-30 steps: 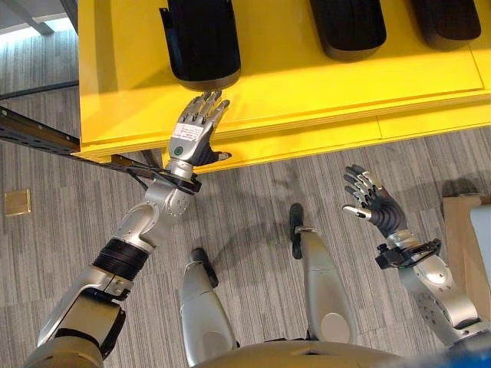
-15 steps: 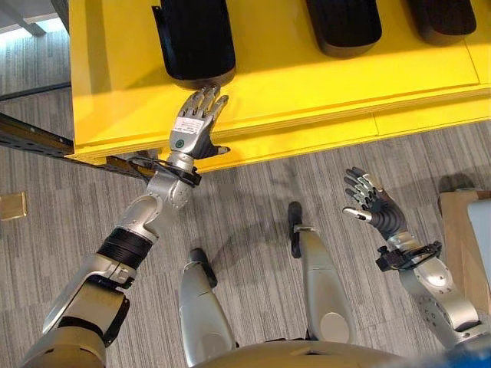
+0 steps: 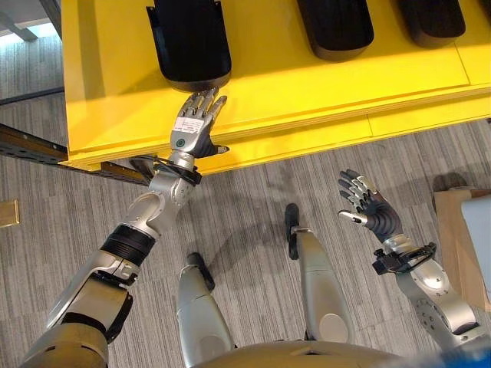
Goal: Move parts from the plastic box to the shelf.
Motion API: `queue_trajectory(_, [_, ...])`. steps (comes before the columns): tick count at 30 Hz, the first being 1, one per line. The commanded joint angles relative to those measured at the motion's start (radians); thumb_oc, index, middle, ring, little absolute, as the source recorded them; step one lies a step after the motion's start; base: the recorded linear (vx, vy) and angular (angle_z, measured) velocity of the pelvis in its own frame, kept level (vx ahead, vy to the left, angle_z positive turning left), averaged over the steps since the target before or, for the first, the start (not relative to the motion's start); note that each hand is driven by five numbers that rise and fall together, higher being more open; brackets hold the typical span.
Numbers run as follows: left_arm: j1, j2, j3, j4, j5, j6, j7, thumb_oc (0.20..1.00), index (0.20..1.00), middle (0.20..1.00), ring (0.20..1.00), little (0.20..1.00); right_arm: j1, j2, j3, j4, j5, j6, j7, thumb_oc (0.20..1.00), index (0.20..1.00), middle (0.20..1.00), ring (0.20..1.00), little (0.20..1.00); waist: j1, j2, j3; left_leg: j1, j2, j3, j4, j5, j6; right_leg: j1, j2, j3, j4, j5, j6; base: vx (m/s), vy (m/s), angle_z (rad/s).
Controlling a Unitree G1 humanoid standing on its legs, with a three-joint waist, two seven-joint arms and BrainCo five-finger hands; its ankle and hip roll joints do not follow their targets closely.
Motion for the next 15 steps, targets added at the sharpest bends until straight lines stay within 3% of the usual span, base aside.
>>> queue_trajectory(1, [-0.045, 0.012, -0.009, 0.021, 0.006, -0.002, 0.054, 1.000, 1.000, 1.000, 1.000, 1.000, 0.039, -0.038, -0.033, -0.069, 0.015, -0.050, 0.001, 1.000, 1.000, 1.000, 1.000, 1.000, 0.000, 0.005, -0.047, -0.081, 0.023, -0.048, -0.119, 0.176, 0.008, 0.055, -0.059, 0.034, 0.045, -0.063, 0.055, 0.02, 0.007, -0.06])
queue_trajectory(4, [-0.053, 0.018, -0.005, 0.024, 0.007, 0.000, 0.056, 1.000, 1.000, 1.000, 1.000, 1.000, 0.040, -0.041, -0.033, -0.072, 0.019, -0.051, 0.003, 1.000, 1.000, 1.000, 1.000, 1.000, -0.001, 0.003, -0.042, -0.094, 0.019, -0.046, -0.120, 0.203, 0.017, 0.044, -0.060, 0.035, 0.038, -0.036, 0.049, -0.01, 0.006, -0.10])
queue_trajectory(5, [-0.053, 0.018, -0.006, 0.025, 0.007, 0.000, 0.056, 1.000, 1.000, 1.000, 1.000, 1.000, 0.040, -0.041, -0.033, -0.071, 0.019, -0.051, 0.003, 1.000, 1.000, 1.000, 1.000, 1.000, -0.001, 0.006, -0.047, -0.084, 0.021, -0.049, -0.118, 0.178, 0.009, 0.052, -0.059, 0.036, 0.044, -0.058, 0.055, 0.00, 0.000, 0.00])
queue_trajectory(9, [-0.067, 0.024, -0.008, 0.032, 0.010, 0.005, 0.059, 1.000, 1.000, 1.000, 1.000, 1.000, 0.040, -0.044, -0.033, -0.074, 0.021, -0.050, 0.005, 1.000, 1.000, 1.000, 1.000, 1.000, 0.000, 0.006, -0.046, -0.085, 0.021, -0.048, -0.115, 0.175, 0.009, 0.054, -0.059, 0.037, 0.046, -0.062, 0.056, 0.01, 0.003, 0.04])
queue_trajectory(10, [-0.070, 0.025, -0.007, 0.034, 0.010, 0.006, 0.060, 1.000, 1.000, 1.000, 1.000, 1.000, 0.039, -0.044, -0.033, -0.074, 0.021, -0.050, 0.006, 1.000, 1.000, 1.000, 1.000, 1.000, -0.001, 0.003, -0.042, -0.097, 0.019, -0.046, -0.117, 0.202, 0.017, 0.044, -0.061, 0.036, 0.038, -0.038, 0.050, 0.03, 0.008, 0.06])
queue_trajectory(11, [-0.072, 0.024, -0.009, 0.038, 0.010, 0.005, 0.060, 1.000, 1.000, 1.000, 1.000, 1.000, 0.041, -0.043, -0.033, -0.073, 0.018, -0.051, 0.005, 1.000, 1.000, 1.000, 1.000, 1.000, -0.001, 0.005, -0.046, -0.086, 0.021, -0.048, -0.112, 0.173, 0.008, 0.052, -0.060, 0.036, 0.049, -0.064, 0.056, 0.05, 0.010, 0.01])
queue_trajectory(15, [-0.097, 0.028, -0.021, 0.062, 0.009, 0.011, 0.065, 1.000, 1.000, 1.000, 1.000, 1.000, 0.041, -0.051, -0.034, -0.074, 0.016, -0.051, 0.005, 1.000, 1.000, 1.000, 1.000, 1.000, -0.003, 0.004, -0.042, -0.088, 0.020, -0.050, -0.106, 0.170, 0.010, 0.051, -0.061, 0.041, 0.055, -0.066, 0.057, 0.03, 0.005, -0.01])
